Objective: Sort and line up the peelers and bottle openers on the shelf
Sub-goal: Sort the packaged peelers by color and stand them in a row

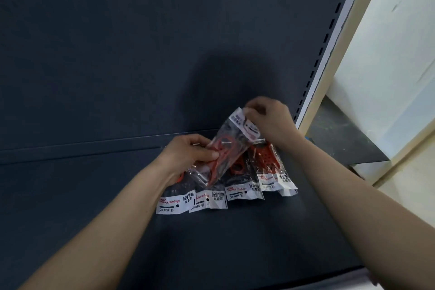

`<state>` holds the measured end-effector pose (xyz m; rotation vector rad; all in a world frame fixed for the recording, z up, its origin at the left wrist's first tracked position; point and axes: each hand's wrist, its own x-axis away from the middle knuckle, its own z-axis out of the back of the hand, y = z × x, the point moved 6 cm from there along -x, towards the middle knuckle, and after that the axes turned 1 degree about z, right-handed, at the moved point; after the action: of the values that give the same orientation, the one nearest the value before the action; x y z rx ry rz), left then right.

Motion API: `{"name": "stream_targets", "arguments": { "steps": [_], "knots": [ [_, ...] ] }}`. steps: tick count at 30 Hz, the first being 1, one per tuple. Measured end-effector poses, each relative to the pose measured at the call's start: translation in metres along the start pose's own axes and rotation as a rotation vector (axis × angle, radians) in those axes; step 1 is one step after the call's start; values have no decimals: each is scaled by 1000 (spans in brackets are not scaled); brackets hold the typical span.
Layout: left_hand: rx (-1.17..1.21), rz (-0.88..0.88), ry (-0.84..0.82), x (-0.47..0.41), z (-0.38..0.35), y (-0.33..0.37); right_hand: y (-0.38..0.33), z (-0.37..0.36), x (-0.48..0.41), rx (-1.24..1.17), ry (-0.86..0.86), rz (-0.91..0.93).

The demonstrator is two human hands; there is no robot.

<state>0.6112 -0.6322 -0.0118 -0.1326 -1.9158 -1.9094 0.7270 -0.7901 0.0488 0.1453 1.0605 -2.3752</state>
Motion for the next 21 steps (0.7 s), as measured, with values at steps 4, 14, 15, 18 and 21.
{"name": "stream_targets", "arguments": {
  "steps": [4, 14, 15, 18, 21],
  "knots": [
    [-173, -75, -7, -1, -5, 11, -34, -24, 13, 256, -405, 173],
    [-73, -264, 178, -10, 1, 19, 1, -20, 30, 174, -459, -105],
    [-103, -285, 201, -11, 5, 19, 5, -18, 31, 184, -416, -143],
    [-250, -347, 235, -8, 13, 19, 14, -21, 33, 230, -316, -251],
    [-480, -441, 255, 0, 16, 19, 19, -34, 36, 167, -247, -355]
  ]
}}
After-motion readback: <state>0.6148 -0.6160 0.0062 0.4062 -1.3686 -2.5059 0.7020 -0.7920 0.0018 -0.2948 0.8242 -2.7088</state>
